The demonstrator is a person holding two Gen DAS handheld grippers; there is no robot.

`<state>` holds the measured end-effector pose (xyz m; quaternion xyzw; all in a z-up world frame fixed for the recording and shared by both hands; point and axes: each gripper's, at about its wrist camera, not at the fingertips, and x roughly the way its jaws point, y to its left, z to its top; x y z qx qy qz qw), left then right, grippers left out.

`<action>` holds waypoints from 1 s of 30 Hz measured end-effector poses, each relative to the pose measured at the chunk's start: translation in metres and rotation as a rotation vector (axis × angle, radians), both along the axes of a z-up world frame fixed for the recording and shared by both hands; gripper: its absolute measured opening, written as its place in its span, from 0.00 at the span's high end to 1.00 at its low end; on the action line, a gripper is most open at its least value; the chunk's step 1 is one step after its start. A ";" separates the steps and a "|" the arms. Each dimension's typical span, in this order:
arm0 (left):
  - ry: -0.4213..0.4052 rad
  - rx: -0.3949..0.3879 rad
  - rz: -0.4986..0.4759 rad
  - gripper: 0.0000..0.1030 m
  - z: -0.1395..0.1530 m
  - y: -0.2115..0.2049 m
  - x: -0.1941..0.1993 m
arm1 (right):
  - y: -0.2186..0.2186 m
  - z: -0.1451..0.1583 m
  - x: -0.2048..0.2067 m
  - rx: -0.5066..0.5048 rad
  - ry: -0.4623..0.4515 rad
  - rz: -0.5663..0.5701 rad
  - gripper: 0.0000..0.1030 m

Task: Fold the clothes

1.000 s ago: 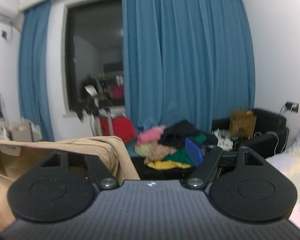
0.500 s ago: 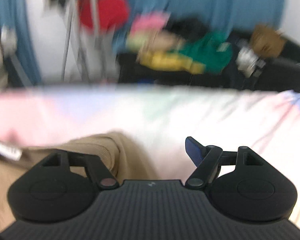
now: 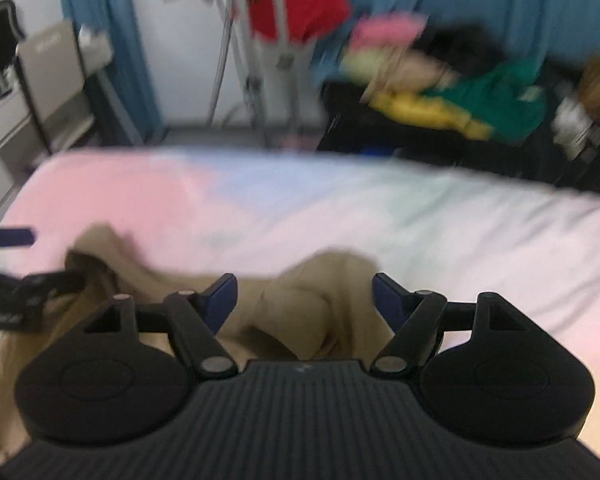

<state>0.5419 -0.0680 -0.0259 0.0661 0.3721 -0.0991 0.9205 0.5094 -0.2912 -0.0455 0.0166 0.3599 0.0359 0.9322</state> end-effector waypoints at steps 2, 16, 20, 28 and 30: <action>-0.053 -0.053 0.011 0.08 0.016 0.006 -0.030 | 0.000 0.010 -0.022 0.006 -0.054 -0.031 0.27; -0.251 -0.170 0.084 0.08 0.101 0.067 -0.282 | 0.010 0.074 -0.286 0.170 -0.333 -0.176 0.27; -0.247 -0.210 0.116 0.08 0.105 0.081 -0.334 | 0.020 0.089 -0.342 0.148 -0.344 -0.186 0.27; -0.187 -0.321 0.221 0.08 0.073 0.117 -0.362 | 0.033 0.083 -0.416 0.172 -0.406 -0.167 0.27; -0.164 -0.342 0.262 0.08 0.055 0.130 -0.355 | 0.032 0.065 -0.420 0.159 -0.426 -0.160 0.27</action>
